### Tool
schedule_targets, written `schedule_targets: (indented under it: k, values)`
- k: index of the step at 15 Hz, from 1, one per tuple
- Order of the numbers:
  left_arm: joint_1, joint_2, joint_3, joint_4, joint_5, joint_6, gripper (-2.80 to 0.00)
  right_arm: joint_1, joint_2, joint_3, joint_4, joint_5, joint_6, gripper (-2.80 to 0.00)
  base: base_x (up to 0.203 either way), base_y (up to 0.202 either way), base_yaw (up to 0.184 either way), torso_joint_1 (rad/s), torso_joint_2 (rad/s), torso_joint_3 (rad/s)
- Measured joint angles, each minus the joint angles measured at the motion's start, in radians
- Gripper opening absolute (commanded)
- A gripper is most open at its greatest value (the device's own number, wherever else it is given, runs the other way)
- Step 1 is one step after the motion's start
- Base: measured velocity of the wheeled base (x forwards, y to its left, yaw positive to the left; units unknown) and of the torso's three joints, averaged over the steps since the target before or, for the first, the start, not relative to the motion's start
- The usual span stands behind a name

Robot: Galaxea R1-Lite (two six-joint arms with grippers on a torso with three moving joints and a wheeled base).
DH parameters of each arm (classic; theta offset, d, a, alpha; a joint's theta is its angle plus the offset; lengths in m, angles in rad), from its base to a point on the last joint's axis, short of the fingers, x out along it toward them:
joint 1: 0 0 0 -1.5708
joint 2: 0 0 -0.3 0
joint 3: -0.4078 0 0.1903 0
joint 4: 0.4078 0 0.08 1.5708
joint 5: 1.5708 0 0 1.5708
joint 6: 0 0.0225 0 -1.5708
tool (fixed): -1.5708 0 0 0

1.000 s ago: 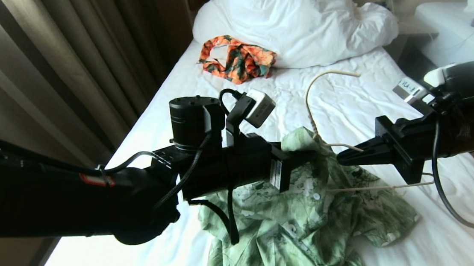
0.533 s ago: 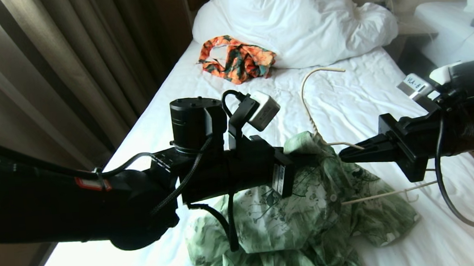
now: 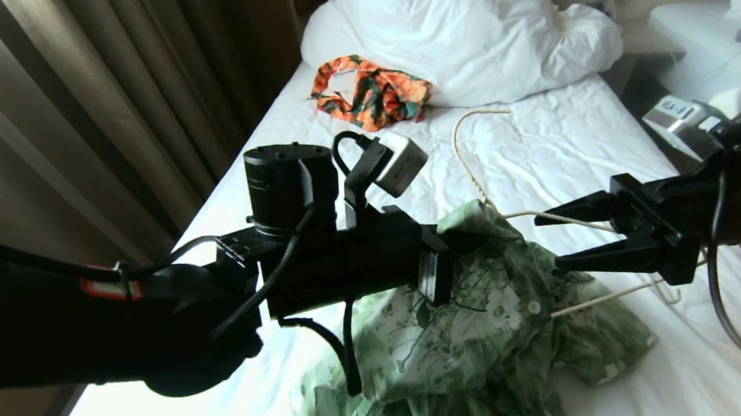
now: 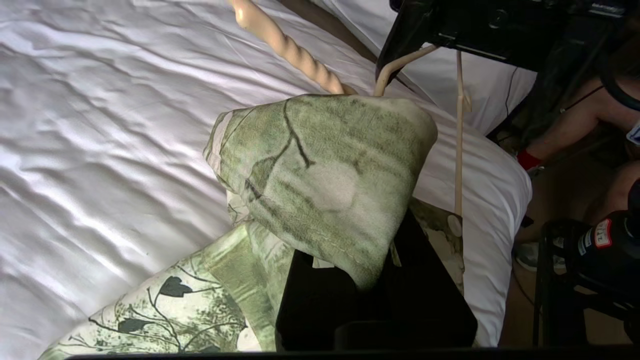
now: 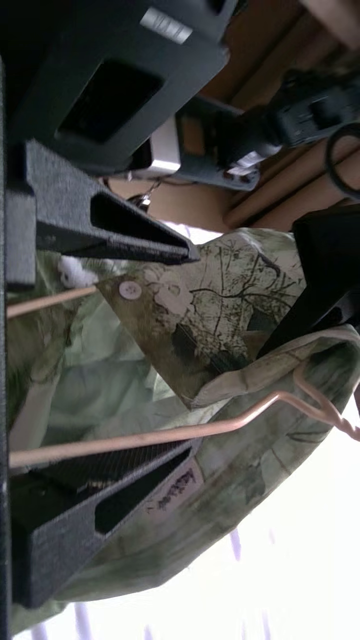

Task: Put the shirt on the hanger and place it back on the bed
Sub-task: Hook the other side of the shirt onto the hanger

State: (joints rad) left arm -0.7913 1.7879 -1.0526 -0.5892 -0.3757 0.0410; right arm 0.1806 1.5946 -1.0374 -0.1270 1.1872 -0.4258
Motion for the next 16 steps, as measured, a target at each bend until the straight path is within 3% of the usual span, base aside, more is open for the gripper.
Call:
schedule_targets:
  k: [1, 5, 8, 11, 12, 13, 16]
  values:
    - [-0.001, -0.008, 0.003, 0.000, 0.001, -0.010, -2.80, -0.007, -0.026, 0.003, 0.001, -0.022, 0.043, 0.00, 0.000, 0.000, 0.000, 0.000, 0.00, 0.000]
    - [-0.013, -0.052, 0.014, 0.038, 0.004, -0.037, -2.80, -0.027, -0.130, -0.013, 0.006, -0.248, 0.203, 0.00, 0.000, 0.000, 0.000, 0.000, 0.00, 0.000]
    - [-0.014, -0.074, 0.027, 0.041, 0.003, -0.037, -2.80, -0.043, -0.198, -0.055, 0.024, -0.291, 0.343, 0.00, 0.000, 0.000, 0.000, 0.000, 0.00, 0.000]
    - [-0.019, -0.091, 0.032, 0.056, 0.002, -0.038, -2.80, -0.044, -0.228, -0.079, 0.038, -0.458, 0.402, 0.00, 0.000, 0.000, 0.000, 0.000, 0.00, 0.000]
    - [-0.019, -0.097, 0.029, 0.073, 0.002, -0.038, -2.80, -0.046, -0.232, -0.081, 0.033, -0.482, 0.418, -2.64, 0.000, 0.000, 0.000, 0.000, 0.00, 0.000]
    - [-0.020, -0.102, 0.025, 0.085, 0.002, -0.038, -2.80, -0.052, -0.237, -0.082, 0.033, -0.493, 0.421, -2.80, 0.000, 0.000, 0.000, 0.000, 0.00, 0.000]
    - [-0.021, -0.115, 0.023, 0.090, 0.002, -0.039, -2.80, -0.070, -0.241, -0.146, 0.131, -0.603, 0.429, -2.80, 0.000, 0.000, 0.000, 0.000, 0.00, 0.000]
